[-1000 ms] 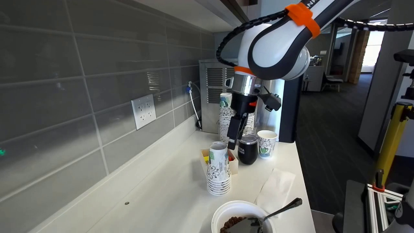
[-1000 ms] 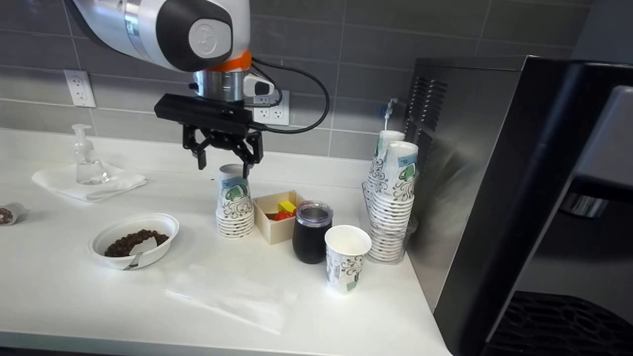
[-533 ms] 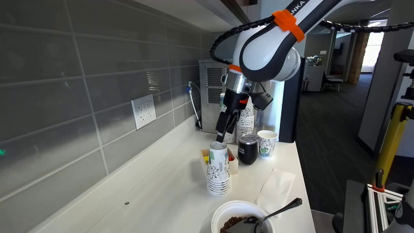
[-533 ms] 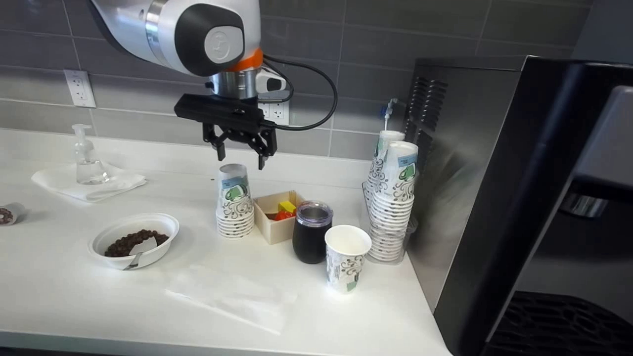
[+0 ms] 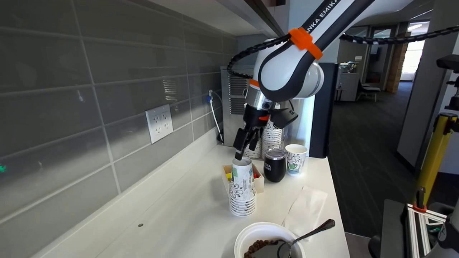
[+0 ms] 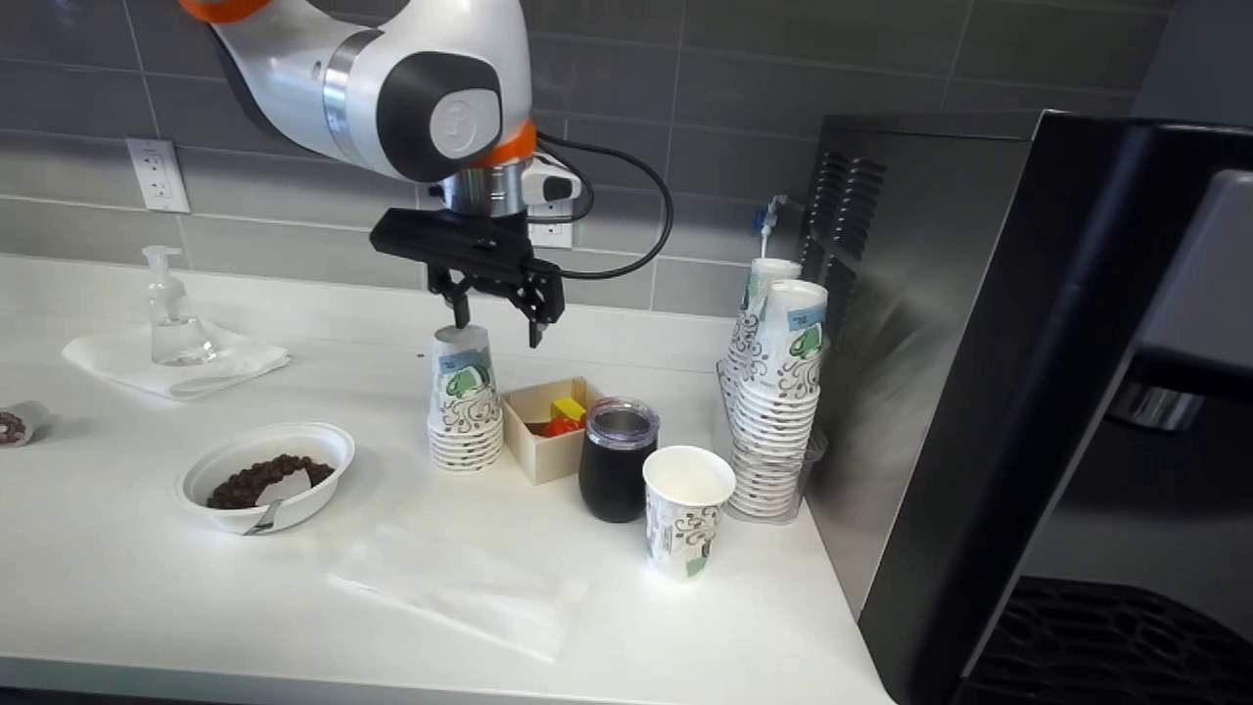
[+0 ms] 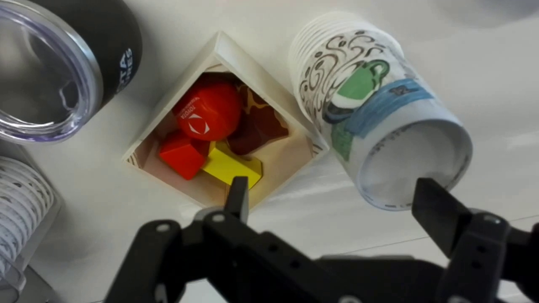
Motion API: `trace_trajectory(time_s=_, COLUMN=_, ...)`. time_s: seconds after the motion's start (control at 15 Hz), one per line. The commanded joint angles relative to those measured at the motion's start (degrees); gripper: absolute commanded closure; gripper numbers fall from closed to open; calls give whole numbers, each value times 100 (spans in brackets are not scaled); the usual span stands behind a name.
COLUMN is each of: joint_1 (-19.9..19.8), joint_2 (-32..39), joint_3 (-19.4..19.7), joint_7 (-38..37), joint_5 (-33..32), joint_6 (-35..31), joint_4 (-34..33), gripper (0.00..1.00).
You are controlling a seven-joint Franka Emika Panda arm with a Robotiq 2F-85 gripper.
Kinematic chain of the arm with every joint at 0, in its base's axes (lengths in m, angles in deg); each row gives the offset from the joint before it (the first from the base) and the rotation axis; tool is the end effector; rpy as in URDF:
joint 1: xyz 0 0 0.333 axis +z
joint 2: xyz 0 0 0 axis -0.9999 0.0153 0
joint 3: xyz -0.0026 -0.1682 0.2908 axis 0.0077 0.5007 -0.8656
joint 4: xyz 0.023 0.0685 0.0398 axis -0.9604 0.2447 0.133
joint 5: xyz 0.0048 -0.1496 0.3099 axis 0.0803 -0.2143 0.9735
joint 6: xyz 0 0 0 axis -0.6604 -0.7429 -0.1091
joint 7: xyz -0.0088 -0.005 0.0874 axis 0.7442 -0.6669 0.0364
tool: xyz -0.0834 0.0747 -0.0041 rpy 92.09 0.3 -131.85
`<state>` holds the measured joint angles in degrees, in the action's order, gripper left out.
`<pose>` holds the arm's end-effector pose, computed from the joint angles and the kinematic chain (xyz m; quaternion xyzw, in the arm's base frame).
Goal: Stack up the cups
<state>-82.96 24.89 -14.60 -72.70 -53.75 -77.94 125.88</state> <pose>0.4457 0.0363 0.3912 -0.9877 -0.0692 -0.1335 0.0430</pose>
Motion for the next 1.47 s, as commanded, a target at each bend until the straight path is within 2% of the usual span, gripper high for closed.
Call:
trace_trajectory(time_s=0.0, joint_1=-140, joint_2=169, joint_3=-106, joint_7=-286, joint_5=-214, joint_6=-89, joint_4=-115, gripper=0)
trace_trajectory(time_s=0.07, joint_1=-148, joint_2=194, joint_3=-116, joint_7=-326, joint_5=-247, joint_6=-97, joint_4=-114, gripper=25)
trace_trajectory(time_s=0.13, joint_1=-159, joint_2=210, joint_3=-127, joint_7=-357, joint_5=-286, joint_6=-90, joint_4=-113, gripper=26)
trace_trajectory(time_s=0.2, joint_1=-166, joint_2=224, joint_3=-137, joint_7=-371, joint_5=-311, joint_6=-93, joint_4=-107, gripper=32)
trace_trajectory(time_s=0.27, joint_1=-175, joint_2=232, joint_3=-148, joint_7=-400, joint_5=-342, joint_6=-94, joint_4=-102, gripper=43)
trace_trajectory(time_s=0.73, joint_1=-168, joint_2=156, joint_3=-186, joint_7=-376, joint_5=-319, joint_6=-64, joint_4=-94, gripper=96)
trace_trajectory(time_s=0.87, joint_1=-155, joint_2=126, joint_3=-206, joint_7=-368, joint_5=-343, joint_6=-50, joint_4=-77, gripper=100)
trace_trajectory(time_s=1.4, joint_1=-138, joint_2=-413, joint_3=-321, joint_7=-363, joint_5=-578, joint_6=218, joint_4=251, gripper=98)
